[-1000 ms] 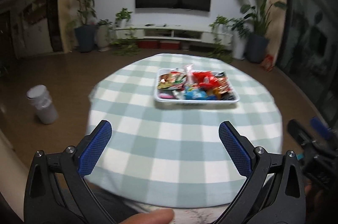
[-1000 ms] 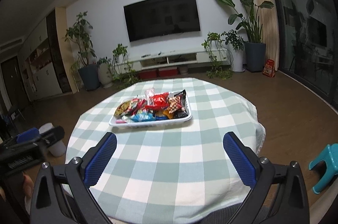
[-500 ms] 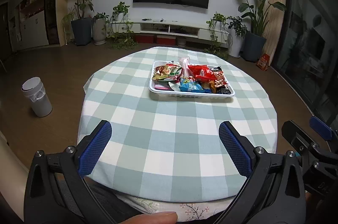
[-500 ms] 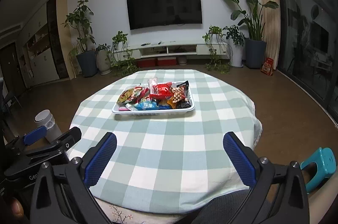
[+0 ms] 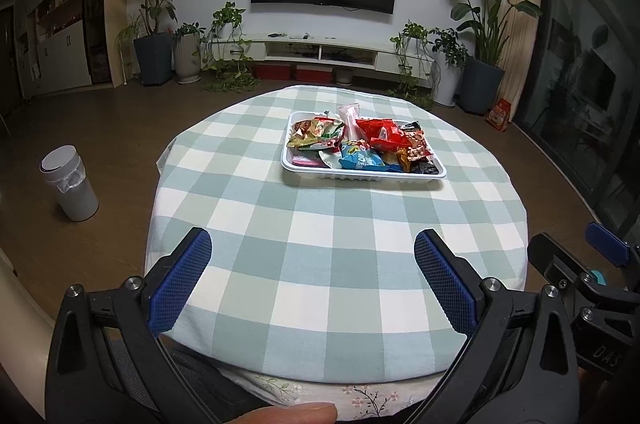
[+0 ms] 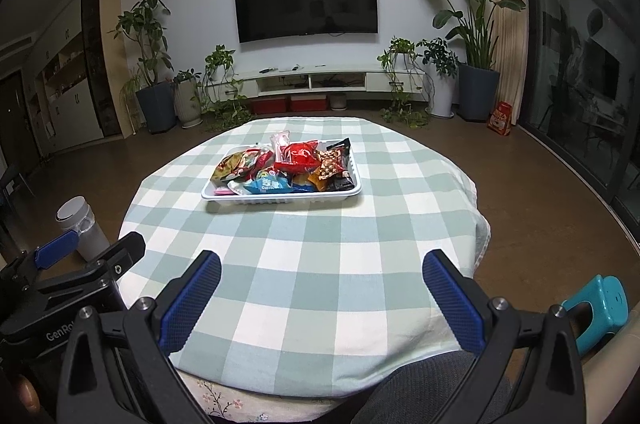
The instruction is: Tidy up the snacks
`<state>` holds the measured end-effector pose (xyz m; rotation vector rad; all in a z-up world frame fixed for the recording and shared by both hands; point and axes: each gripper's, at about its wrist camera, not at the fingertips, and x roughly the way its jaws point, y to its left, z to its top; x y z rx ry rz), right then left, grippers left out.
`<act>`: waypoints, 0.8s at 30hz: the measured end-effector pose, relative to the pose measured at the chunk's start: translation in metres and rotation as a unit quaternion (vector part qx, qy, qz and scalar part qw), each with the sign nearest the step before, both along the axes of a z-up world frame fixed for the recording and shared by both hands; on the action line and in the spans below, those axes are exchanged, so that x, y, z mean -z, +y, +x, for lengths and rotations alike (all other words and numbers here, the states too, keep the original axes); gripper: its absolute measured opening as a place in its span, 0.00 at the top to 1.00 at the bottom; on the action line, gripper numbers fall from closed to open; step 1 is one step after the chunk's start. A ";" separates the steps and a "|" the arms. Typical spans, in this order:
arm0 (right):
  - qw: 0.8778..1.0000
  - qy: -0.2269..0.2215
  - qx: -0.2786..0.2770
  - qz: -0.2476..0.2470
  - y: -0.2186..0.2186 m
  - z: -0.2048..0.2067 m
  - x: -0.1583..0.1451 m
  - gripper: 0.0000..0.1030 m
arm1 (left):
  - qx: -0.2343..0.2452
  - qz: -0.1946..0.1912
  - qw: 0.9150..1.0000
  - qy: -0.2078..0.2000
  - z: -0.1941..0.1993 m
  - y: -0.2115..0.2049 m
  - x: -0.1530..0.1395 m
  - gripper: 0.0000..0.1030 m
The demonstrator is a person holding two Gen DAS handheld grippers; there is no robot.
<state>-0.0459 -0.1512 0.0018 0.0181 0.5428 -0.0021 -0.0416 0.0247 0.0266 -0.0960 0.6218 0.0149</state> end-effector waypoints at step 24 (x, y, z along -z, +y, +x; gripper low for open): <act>1.000 0.004 0.001 -0.001 0.002 0.001 0.003 0.00 | 0.003 0.002 1.000 0.003 0.002 0.003 0.008 0.00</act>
